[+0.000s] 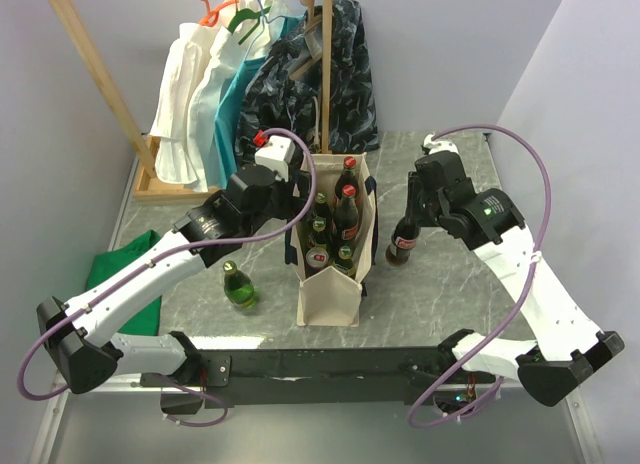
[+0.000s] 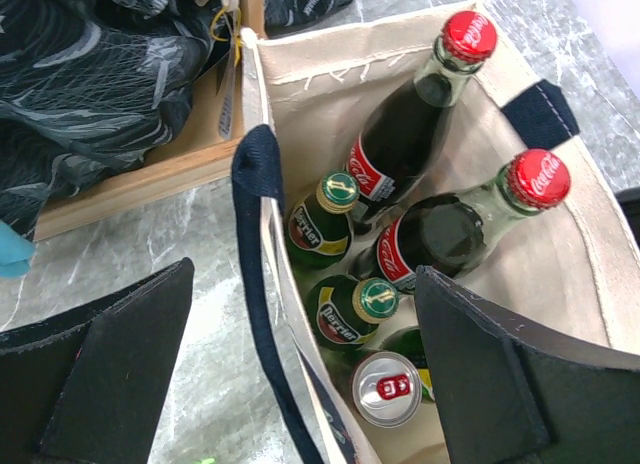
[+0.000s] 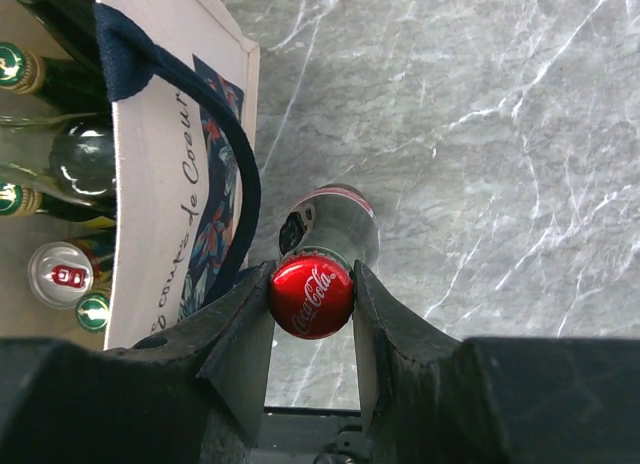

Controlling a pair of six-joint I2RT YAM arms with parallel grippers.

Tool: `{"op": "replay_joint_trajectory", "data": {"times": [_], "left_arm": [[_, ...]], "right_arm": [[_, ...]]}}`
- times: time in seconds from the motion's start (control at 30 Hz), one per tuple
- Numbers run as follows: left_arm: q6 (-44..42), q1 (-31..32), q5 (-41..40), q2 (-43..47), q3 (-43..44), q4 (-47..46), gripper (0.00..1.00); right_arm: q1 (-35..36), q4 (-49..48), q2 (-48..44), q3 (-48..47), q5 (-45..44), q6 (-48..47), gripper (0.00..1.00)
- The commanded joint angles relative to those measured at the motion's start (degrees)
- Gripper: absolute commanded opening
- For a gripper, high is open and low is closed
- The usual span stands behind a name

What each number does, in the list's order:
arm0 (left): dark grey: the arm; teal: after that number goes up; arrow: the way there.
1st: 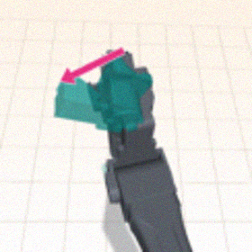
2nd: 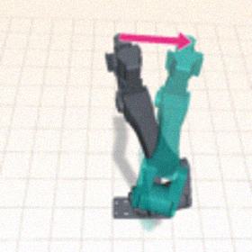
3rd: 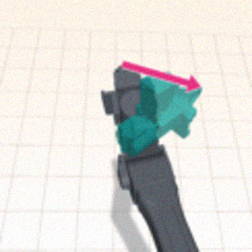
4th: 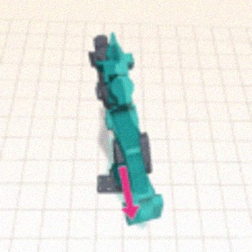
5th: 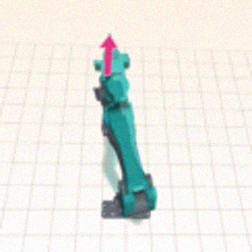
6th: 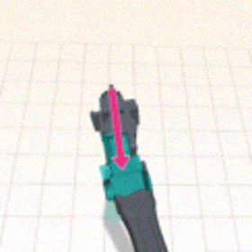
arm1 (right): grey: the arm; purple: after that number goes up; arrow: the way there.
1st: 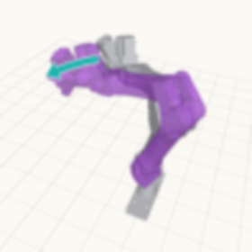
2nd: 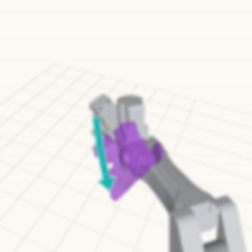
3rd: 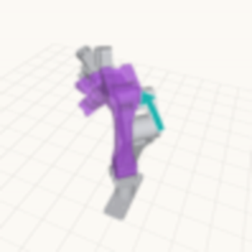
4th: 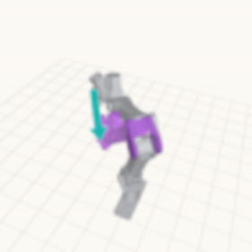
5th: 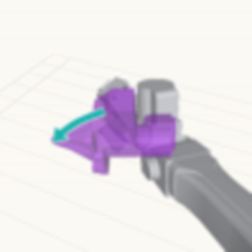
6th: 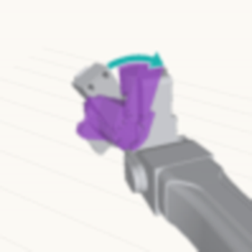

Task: Place the beverage into the canvas bag
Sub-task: Pick up the drink from the center of the board, then place the drink in the canvas bag.

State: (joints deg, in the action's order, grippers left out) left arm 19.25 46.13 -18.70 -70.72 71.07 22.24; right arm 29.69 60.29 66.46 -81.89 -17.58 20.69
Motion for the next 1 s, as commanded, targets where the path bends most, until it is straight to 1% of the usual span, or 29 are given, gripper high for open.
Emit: {"op": "replay_joint_trajectory", "data": {"times": [0.0, 0.43, 0.97], "left_arm": [[0.3, -0.5, -1.3, 0.3, 1.9, 0.1, 0.96], [1.0, -0.6, -1.7, 1.3, 1.5, 0.5, 0.96], [1.4, -0.6, -2.3, 2.3, 1.6, 2.1, 0.96]], "right_arm": [[-0.3, -4.7, -3.1, -6.6, -2.1, -0.9, 0.00], [-0.3, -3.3, -3.3, -12.0, -1.5, -1.9, 0.00], [-0.3, -2.7, -4.3, -17.5, 1.9, -4.3, 0.00]]}}
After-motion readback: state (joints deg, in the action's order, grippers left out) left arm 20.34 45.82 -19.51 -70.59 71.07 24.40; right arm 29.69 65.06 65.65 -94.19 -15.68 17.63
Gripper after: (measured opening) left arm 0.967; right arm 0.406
